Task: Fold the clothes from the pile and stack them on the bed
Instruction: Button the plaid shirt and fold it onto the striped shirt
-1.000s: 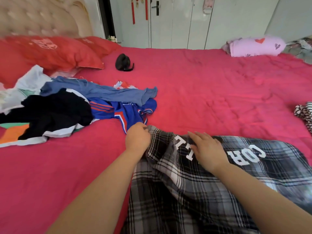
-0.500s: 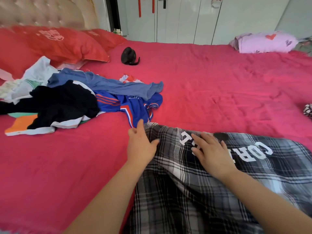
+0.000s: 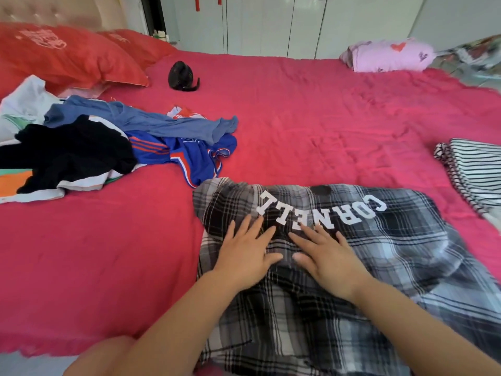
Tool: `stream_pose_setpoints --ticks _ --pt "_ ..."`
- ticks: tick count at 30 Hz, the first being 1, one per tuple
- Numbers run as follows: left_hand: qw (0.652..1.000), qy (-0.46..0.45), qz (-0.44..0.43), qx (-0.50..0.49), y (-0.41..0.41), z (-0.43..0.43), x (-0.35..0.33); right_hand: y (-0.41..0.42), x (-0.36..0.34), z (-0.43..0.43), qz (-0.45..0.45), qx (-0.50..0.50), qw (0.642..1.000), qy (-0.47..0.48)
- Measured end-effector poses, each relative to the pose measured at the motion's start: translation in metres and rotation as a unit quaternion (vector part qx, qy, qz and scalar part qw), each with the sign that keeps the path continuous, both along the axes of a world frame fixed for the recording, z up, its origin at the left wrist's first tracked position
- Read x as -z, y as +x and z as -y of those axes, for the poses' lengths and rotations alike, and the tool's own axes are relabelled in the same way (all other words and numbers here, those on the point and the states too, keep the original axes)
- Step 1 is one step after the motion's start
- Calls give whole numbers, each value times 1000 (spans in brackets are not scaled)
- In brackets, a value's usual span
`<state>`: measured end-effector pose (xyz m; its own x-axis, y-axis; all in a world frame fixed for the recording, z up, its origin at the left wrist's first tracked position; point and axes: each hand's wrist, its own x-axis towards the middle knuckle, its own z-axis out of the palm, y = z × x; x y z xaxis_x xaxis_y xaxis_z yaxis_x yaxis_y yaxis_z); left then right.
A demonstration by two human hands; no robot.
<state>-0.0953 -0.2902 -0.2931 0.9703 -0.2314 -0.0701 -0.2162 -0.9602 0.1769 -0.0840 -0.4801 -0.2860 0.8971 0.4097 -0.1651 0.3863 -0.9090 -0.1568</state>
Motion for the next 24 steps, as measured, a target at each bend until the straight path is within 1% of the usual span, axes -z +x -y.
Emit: stream_pose_setpoints --ticks 2,3,5,7,8,10,12,16,18,20,21,22,23,24 --pt "998 -18 41 35 -9 -3 -4 -7 -13 10 18 4 999 32" --pt "996 -32 39 67 -13 -2 -8 -11 -16 17 26 -1 999 37" --pt "989 -41 -14 140 -22 3 -12 -24 -18 35 9 -21 999 33" --pt "979 -6 -62 192 -30 14 -12 -38 -17 53 -36 -41 998 33" --pt "976 11 -67 205 -33 18 -11 -44 -17 60 -58 -53 996 32" --pt "977 20 -58 202 -38 26 -11 -53 -14 71 -74 -73 994 23" --pt "981 4 -49 186 -43 32 -15 -61 -8 74 -49 -82 995 21" --pt "980 -8 -49 193 -51 33 -26 -70 -17 66 17 -40 991 125" --pt "976 7 -72 205 -55 28 -29 -72 -27 67 -9 -62 990 127" --pt "962 58 -139 227 -56 23 -30 -75 -33 72 -79 -126 986 79" --pt "956 63 -173 227 -57 22 -31 -76 -34 74 -114 -142 982 57" --pt "958 30 -189 212 -56 23 -35 -75 -35 74 -120 -132 982 67" --pt "964 -27 -182 190 -52 26 -41 -71 -37 73 -90 -96 985 109" --pt "971 -87 -150 167 -48 31 -45 -64 -36 72 -31 -50 985 161"
